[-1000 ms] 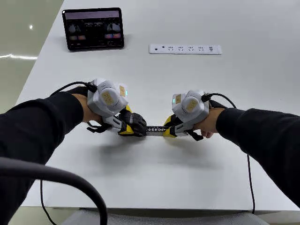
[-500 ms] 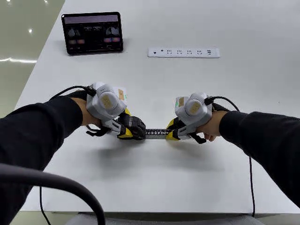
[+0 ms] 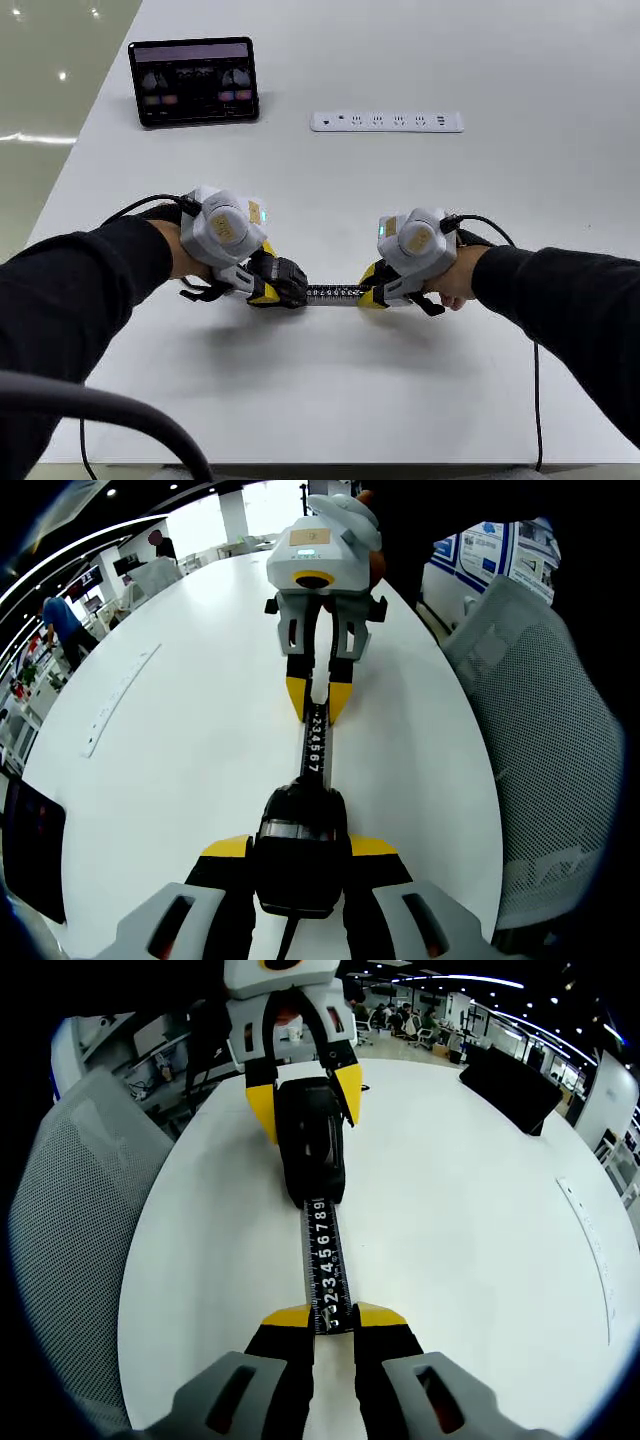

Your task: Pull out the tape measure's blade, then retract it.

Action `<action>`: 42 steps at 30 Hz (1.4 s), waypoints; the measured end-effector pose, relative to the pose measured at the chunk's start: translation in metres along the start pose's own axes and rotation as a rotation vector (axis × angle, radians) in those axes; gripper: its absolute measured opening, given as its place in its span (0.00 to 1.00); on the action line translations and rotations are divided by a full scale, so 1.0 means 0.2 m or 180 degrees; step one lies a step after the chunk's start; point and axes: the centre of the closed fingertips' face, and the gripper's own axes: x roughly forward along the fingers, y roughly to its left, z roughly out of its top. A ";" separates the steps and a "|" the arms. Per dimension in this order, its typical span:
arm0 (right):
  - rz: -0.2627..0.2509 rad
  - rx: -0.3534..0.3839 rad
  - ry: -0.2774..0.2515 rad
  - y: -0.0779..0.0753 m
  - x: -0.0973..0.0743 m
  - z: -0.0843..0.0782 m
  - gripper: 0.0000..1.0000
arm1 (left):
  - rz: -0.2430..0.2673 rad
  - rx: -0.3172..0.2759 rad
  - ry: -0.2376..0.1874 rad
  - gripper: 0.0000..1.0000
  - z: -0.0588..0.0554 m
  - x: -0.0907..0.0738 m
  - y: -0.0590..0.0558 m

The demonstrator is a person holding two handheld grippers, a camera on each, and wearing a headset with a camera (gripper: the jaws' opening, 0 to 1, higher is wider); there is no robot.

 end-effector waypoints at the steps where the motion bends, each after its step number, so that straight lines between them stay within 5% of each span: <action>1: -0.0001 0.0007 -0.0003 0.00 0.00 0.00 0.09 | 0.0000 -0.0002 0.0000 0.30 0.00 0.00 0.00; 42: -0.0014 0.0084 0.0086 -0.02 -0.10 -0.14 0.09 | -0.0003 -0.0019 0.0000 0.30 0.00 0.00 0.01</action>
